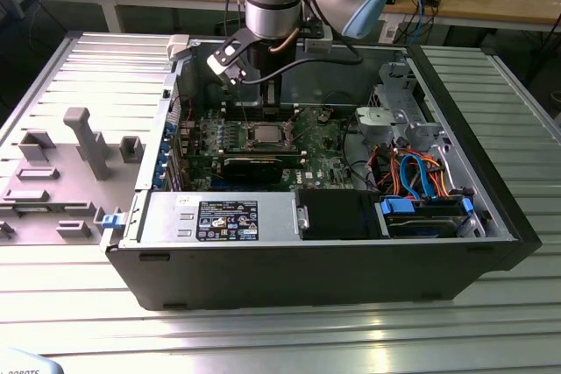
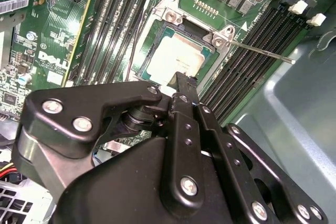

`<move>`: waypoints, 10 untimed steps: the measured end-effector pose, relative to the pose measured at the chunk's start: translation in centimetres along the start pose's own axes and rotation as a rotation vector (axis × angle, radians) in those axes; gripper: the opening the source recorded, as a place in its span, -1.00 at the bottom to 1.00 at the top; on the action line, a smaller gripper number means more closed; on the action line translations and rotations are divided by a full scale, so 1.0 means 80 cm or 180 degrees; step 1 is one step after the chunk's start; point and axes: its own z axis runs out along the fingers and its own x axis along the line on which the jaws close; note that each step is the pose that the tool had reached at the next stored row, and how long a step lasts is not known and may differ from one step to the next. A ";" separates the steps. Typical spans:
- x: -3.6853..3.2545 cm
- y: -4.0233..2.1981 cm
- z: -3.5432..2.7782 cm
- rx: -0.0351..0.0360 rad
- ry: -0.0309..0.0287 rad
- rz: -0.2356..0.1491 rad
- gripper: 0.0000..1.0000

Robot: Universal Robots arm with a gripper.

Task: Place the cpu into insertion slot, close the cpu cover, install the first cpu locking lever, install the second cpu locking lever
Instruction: 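Close the cpu cover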

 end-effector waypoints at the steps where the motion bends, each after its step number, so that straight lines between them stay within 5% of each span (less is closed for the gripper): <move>1: 0.0000 0.0000 -0.0003 0.0000 0.0000 0.0000 -0.79; 10: 0.0000 0.0000 -0.0015 0.0000 0.0000 0.0000 -0.79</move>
